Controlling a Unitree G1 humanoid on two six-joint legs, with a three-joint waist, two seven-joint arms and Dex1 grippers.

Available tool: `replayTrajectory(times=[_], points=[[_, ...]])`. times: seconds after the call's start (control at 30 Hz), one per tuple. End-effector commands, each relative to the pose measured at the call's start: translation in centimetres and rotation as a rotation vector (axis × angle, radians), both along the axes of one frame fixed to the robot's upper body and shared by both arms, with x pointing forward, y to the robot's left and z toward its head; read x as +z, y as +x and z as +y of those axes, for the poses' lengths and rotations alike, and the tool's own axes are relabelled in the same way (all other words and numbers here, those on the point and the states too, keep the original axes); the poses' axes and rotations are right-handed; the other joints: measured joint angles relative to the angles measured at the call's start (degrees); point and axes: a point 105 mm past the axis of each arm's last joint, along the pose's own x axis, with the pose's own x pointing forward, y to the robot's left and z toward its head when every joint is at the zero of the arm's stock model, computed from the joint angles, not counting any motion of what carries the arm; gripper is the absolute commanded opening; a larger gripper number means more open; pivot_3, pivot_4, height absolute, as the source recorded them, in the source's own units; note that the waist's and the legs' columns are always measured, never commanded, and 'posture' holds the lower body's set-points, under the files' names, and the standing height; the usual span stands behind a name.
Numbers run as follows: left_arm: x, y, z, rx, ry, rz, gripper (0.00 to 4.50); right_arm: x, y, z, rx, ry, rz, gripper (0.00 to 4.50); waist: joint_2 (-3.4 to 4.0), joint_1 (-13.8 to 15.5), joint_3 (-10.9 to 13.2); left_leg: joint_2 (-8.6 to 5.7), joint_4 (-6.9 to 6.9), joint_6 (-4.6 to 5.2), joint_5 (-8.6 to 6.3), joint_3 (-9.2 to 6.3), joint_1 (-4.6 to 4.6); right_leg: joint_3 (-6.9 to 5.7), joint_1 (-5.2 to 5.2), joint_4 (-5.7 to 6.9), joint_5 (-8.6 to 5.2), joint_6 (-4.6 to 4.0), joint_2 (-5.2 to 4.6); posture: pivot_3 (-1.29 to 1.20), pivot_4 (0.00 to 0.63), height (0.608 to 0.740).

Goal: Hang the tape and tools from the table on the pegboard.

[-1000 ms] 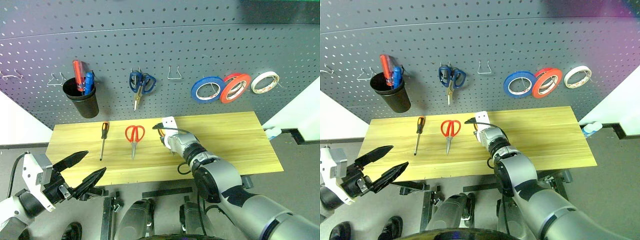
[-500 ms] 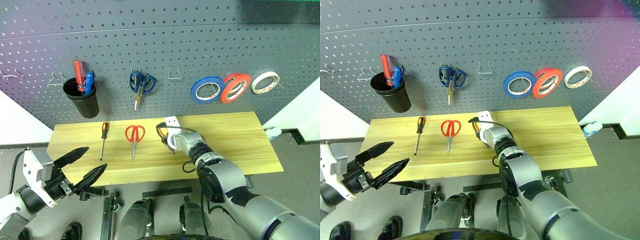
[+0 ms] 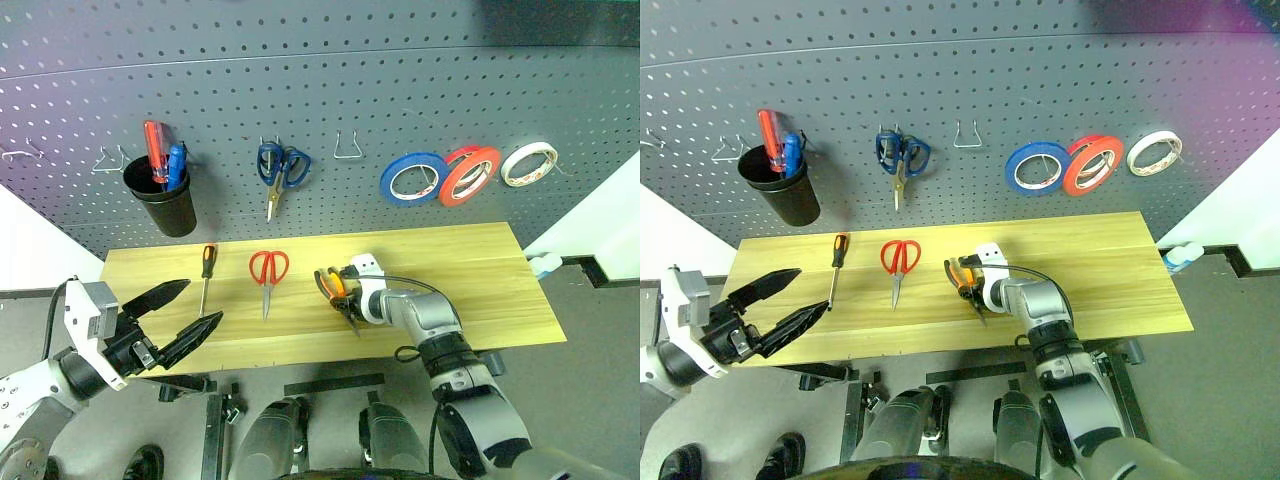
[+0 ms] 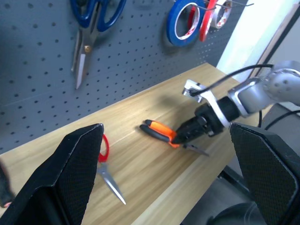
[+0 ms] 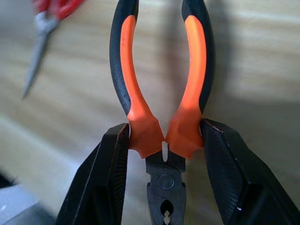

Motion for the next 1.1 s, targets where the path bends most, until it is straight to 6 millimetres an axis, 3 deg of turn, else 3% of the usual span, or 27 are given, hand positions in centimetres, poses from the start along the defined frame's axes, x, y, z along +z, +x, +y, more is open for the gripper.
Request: replayTrajectory(times=[0.03, 0.17, 0.3, 0.7, 1.1], points=[[0.2, 0.3, -0.3, -0.027, 0.01, -0.019, 4.5, 3.2, 0.5, 1.2, 0.074, 0.08, -0.17, 2.02, 0.0, 0.1, 0.0, 0.0, 0.01, 0.0, 0.0, 0.0, 0.0, 0.0, 0.01, 0.0, 0.0, 0.0, 0.0, 0.11, 0.144, 0.723], [0.2, 0.7, -0.3, -0.035, 0.006, -0.024, 4.5, 4.4, 0.5, 0.5, 0.067, 0.117, -0.257, 2.02, -0.07, 0.1, 0.0, -0.01, 0.04, -0.03, 0.01, 0.0, 0.0, 0.0, 0.03, 0.0, 0.01, 0.01, 0.0, 0.1, 0.137, 0.723], [0.1, 0.9, -0.2, -0.04, 0.018, -0.025, 4.5, 6.9, 0.7, -0.4, 0.032, 0.248, -0.383, 2.02, -0.12, 0.1, -0.1, -0.02, 0.04, -0.11, 0.06, 0.0, -0.01, -0.01, 0.03, 0.0, 0.01, 0.01, -0.01, 0.09, 0.117, 0.723], [0.8, 2.3, 0.2, -0.074, 0.004, -0.051, 4.5, 10.4, 0.2, -3.5, -0.035, 0.39, -0.662, 2.02, -0.35, -0.1, -0.5, -0.01, 0.24, -0.28, 0.18, 0.02, 0.0, -0.01, 0.03, 0.25, 0.01, 0.03, 0.07, 0.04, 0.059, 0.723], [1.9, 3.7, -0.3, -0.109, -0.038, -0.087, 4.5, 14.8, 0.1, -3.1, 0.001, 0.483, -0.895, 2.02, -0.68, -0.5, -3.7, 0.09, 0.61, -0.47, 0.29, 0.04, 0.08, 0.03, 0.07, 0.66, 0.02, 0.02, 0.21, -0.01, 0.002, 0.723]])
